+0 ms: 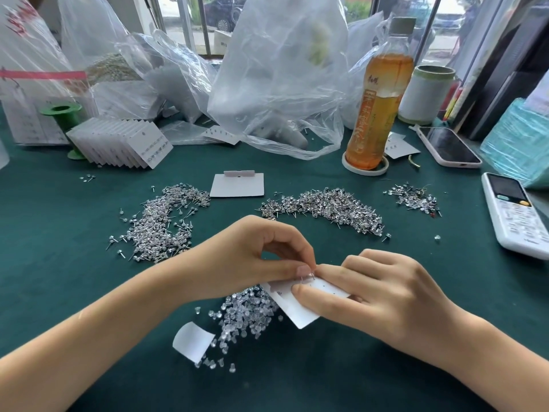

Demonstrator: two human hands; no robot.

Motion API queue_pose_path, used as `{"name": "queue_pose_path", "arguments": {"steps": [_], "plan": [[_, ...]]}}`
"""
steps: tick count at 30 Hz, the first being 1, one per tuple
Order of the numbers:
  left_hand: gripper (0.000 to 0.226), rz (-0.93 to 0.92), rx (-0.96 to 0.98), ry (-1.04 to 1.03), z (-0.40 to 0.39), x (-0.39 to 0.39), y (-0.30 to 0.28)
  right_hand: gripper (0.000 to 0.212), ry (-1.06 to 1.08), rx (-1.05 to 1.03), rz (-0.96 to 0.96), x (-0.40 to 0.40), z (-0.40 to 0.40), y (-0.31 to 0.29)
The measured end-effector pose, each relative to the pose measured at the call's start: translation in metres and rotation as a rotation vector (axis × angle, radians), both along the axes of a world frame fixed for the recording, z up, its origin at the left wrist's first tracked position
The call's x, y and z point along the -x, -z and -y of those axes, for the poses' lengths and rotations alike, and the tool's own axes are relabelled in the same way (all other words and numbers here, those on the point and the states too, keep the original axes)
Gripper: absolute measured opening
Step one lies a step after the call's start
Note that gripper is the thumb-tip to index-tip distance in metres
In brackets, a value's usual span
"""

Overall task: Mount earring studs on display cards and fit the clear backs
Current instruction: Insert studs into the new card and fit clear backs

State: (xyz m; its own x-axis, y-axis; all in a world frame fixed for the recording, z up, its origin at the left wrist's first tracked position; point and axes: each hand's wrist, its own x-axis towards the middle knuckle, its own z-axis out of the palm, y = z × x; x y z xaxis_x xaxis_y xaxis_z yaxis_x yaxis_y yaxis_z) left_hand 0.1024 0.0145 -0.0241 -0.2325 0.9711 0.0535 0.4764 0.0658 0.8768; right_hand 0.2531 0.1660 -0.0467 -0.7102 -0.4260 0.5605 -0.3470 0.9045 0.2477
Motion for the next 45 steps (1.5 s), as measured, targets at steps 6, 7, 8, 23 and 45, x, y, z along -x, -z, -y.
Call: {"name": "queue_pose_path", "arguments": {"steps": [6,7,8,23,45], "plan": [[0.007,-0.048,0.01,0.003,-0.0001,-0.0009,0.0004,0.032,0.003,-0.02,-0.019,0.0002,0.0008,0.0037],[0.007,-0.049,0.015,0.006,0.0001,-0.0007,0.0007,0.033,0.004,-0.025,-0.023,0.0,0.0012,0.0044],[0.007,-0.049,0.021,0.007,0.0003,-0.0005,0.0009,0.033,0.005,-0.029,-0.026,-0.0001,0.0014,0.0049],[0.007,-0.039,0.007,0.033,-0.0004,-0.0008,0.0052,0.032,0.0,-0.075,-0.103,0.0008,0.0051,0.0071],[0.003,-0.094,0.019,0.0,0.0005,-0.0024,0.0036,0.028,0.0,-0.07,-0.106,0.0004,0.0031,0.0076]]}}
